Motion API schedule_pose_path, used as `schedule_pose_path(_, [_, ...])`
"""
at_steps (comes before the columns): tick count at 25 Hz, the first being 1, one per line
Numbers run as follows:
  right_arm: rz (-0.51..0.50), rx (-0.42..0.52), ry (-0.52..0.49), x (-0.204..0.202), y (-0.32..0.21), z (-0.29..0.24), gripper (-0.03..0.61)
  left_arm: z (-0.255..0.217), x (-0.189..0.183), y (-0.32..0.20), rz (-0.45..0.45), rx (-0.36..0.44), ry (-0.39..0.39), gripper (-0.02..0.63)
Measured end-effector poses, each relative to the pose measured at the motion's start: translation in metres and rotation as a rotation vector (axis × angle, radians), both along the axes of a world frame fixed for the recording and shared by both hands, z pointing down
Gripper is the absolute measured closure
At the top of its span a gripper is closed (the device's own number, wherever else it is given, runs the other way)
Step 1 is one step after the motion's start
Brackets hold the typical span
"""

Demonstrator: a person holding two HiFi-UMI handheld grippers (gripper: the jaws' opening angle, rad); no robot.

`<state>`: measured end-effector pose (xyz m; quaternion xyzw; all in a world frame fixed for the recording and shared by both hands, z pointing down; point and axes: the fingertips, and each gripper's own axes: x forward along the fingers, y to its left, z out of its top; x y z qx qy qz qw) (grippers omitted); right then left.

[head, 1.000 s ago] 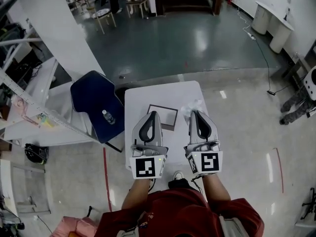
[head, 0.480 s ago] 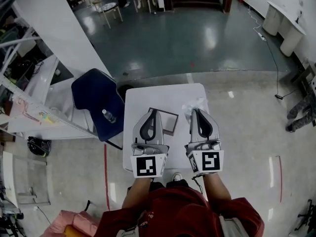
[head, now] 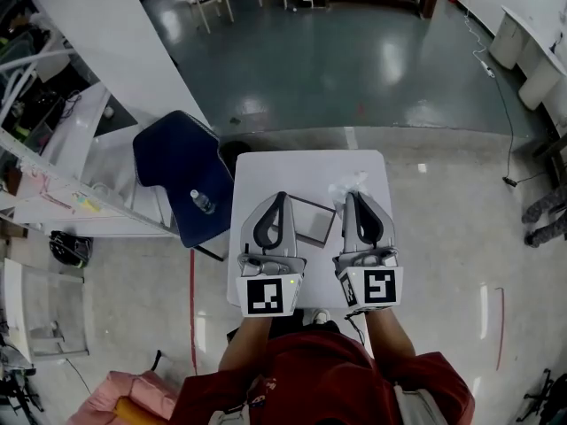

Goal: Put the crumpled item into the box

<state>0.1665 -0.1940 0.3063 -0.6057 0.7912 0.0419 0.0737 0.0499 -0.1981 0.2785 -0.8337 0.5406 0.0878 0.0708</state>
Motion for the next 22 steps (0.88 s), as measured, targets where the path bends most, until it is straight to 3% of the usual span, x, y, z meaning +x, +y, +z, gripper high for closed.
schedule_pose_path(4, [-0.009,-0.010,0.018,-0.012,-0.020,0.000,0.575,-0.003,-0.007,-0.018,0.004,0.023,0.014,0.611])
schedule_pose_path(11, [-0.037,-0.022,0.032,-0.057,-0.058,0.006,0.575,0.010,-0.044,-0.052,-0.003,-0.020,-0.009,0.611])
schedule_pose_path(22, [-0.059,-0.095,0.072,-0.078,-0.089,0.032,0.575,0.026,-0.068,-0.084,-0.027,-0.048,0.019,0.611])
